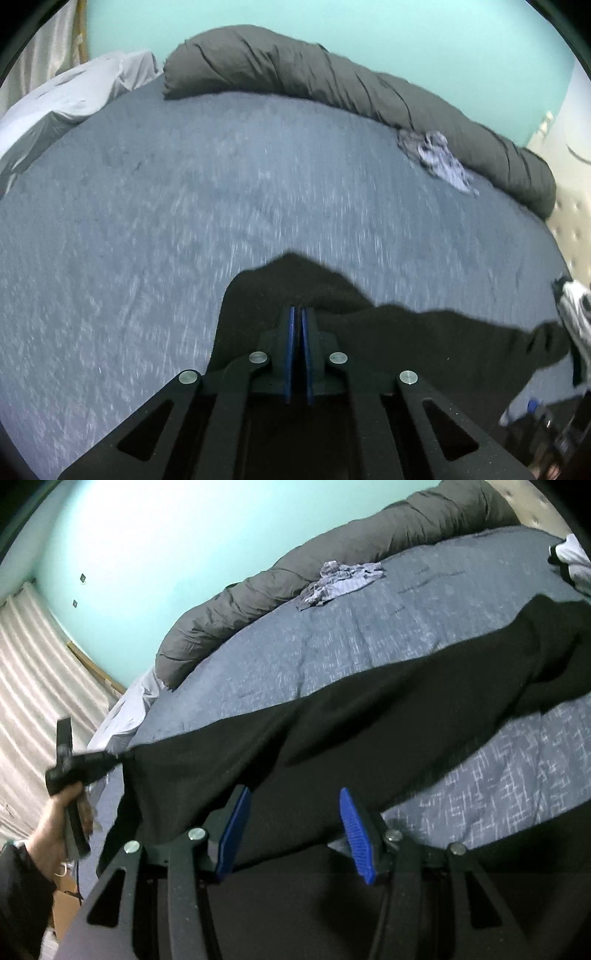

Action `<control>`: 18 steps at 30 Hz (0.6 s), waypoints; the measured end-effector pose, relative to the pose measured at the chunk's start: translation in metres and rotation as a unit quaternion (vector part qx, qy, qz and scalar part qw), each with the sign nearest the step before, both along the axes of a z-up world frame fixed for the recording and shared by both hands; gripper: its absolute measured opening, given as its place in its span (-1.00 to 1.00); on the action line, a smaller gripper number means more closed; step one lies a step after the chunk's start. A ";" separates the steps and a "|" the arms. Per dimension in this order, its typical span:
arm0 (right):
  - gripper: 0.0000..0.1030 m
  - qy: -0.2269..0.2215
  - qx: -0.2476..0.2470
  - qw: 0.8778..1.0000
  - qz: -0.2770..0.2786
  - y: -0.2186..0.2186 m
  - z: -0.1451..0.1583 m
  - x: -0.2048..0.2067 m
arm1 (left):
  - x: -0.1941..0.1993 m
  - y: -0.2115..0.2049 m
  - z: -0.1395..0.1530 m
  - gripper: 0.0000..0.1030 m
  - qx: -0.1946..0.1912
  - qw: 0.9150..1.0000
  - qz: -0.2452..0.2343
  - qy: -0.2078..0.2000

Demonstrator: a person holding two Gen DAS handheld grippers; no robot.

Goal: Fold clothes

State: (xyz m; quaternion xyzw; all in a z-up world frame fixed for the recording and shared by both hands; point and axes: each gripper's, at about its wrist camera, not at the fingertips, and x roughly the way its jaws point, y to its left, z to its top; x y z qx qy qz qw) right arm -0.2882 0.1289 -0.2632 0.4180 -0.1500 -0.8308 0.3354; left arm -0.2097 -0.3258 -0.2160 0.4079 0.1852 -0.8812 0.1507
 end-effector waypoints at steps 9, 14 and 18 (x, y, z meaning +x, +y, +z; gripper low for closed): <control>0.00 0.002 -0.002 1.000 0.005 -0.005 -0.001 -0.004 | -0.051 -0.018 0.015 -0.92 -0.002 0.999 0.038 0.015; 0.00 0.008 -0.004 1.000 0.011 -0.008 0.001 -0.001 | -0.045 -0.020 -0.003 -0.84 0.030 0.999 0.032 0.001; 0.00 0.009 -0.009 1.000 0.008 -0.007 0.003 0.001 | -0.017 -0.021 -0.009 -0.48 0.041 0.999 0.018 -0.009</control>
